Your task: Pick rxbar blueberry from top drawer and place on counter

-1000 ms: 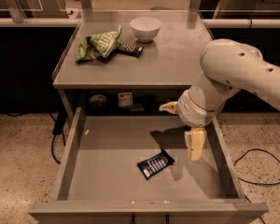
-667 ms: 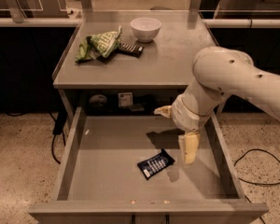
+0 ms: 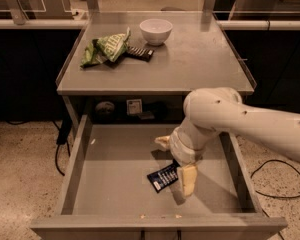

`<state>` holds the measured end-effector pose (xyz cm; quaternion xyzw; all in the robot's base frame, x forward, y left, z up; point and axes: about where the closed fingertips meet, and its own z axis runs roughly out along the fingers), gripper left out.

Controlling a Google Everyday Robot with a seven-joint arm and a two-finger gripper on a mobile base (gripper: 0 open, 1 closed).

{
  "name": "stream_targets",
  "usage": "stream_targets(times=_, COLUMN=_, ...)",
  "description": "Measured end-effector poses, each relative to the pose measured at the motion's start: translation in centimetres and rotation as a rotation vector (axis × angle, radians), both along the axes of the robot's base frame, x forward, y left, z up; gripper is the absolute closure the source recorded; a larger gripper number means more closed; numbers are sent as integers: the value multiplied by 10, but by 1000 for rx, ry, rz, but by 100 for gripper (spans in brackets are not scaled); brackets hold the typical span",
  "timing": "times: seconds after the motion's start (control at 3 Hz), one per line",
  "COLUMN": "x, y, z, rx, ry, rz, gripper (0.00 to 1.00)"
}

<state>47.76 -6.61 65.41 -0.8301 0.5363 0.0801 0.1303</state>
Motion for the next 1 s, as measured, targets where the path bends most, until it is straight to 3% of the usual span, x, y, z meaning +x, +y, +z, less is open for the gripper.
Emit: stream_targets(times=1.0, x=-23, y=19, z=-82, rx=-21, ry=96, rz=1, gripper=0)
